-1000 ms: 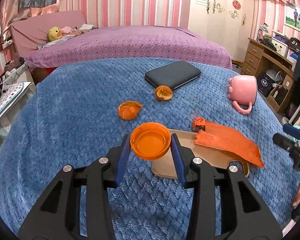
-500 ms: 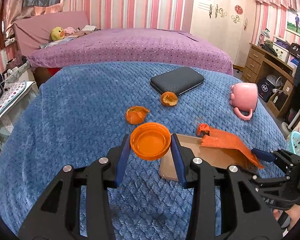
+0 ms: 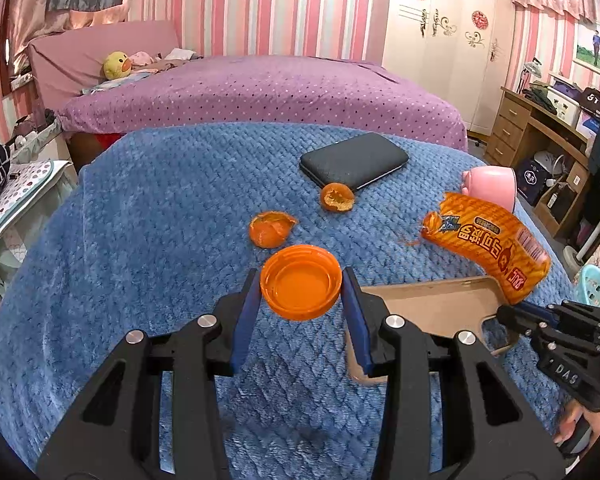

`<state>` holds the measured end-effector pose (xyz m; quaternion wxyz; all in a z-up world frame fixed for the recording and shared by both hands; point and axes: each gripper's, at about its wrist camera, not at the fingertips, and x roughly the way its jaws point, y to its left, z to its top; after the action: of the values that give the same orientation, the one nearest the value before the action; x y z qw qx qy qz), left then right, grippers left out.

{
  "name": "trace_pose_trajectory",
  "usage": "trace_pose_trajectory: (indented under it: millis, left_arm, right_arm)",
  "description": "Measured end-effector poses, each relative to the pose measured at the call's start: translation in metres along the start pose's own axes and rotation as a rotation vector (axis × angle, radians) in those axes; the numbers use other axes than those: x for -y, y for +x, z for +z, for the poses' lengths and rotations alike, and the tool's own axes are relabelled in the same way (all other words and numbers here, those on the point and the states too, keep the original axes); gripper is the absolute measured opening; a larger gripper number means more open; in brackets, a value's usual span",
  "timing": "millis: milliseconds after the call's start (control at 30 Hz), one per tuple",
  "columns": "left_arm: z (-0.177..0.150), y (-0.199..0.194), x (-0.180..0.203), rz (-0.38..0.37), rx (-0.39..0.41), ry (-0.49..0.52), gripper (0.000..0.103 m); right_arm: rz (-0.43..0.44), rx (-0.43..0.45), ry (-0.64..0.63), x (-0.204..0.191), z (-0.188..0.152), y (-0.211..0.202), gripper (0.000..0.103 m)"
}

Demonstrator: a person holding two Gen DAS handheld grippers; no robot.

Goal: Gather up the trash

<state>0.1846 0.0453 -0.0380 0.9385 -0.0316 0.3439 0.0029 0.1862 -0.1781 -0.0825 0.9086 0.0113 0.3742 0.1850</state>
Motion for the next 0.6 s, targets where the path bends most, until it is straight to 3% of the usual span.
trace_pose_trajectory:
  millis: [133, 600]
  left_arm:
    - [0.0, 0.0, 0.008, -0.001, 0.001, 0.014, 0.04]
    - [-0.004, -0.001, 0.047, -0.028, 0.002, 0.053, 0.04]
  right_arm:
    - [-0.022, 0.013, 0.007, 0.01, 0.0, -0.009, 0.007]
    - [-0.085, 0.059, 0.037, 0.051, -0.004, -0.042, 0.006]
